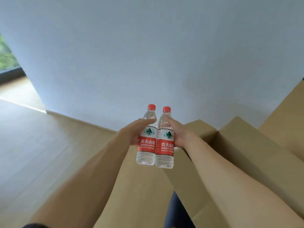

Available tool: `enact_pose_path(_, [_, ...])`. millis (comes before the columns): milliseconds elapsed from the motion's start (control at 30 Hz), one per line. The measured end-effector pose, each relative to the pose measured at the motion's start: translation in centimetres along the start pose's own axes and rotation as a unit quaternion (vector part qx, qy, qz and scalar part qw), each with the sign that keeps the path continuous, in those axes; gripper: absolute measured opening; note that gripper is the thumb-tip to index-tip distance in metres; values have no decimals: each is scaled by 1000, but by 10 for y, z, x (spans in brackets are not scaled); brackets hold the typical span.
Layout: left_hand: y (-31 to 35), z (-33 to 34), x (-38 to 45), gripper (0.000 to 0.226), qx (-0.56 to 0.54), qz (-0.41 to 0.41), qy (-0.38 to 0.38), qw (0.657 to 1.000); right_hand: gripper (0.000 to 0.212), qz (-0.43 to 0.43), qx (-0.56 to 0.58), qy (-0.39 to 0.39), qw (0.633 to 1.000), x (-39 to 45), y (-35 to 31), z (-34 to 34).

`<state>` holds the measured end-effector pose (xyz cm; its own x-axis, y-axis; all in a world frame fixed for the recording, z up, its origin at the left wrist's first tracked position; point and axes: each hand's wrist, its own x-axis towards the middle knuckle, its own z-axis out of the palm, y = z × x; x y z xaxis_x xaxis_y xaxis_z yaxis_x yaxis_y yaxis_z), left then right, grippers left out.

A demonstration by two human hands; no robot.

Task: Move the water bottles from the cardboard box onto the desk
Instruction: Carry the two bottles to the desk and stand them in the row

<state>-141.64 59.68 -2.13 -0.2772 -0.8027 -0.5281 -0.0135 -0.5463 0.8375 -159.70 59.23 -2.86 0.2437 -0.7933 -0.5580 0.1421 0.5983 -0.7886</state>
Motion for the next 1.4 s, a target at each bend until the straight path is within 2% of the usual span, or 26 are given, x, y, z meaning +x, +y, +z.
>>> enact_pose_path(167, [-10, -106, -54, 45, -58, 17, 65, 996, 47, 6, -82, -76, 994, 26, 2, 113])
enact_pose_path(433, [-33, -266, -145, 44, -101, 59, 208, 971, 46, 18, -139, -160, 977, 70, 34, 294])
enact_pose_path(533, [-46, -314, -177, 42, -142, 76, 237, 958, 45, 28, -166, -196, 966, 86, 49, 354])
enact_pose_path(667, [-65, -370, -215, 52, -162, 92, 286, 940, 52, 34, -204, -228, 951, 98, 70, 431])
enact_pose_path(1000, [-102, -482, -291, 44, -176, 97, 371, 907, 46, 75, -249, -322, 910, 117, 111, 587])
enact_pose_path(1233, [-117, -562, -316, 53, -213, 113, 443, 864, 52, 113, -283, -389, 870, 164, 133, 688])
enact_pose_path(1400, [-111, -631, -315, 46, -239, 123, 481, 834, 57, 121, -300, -440, 838, 217, 135, 762])
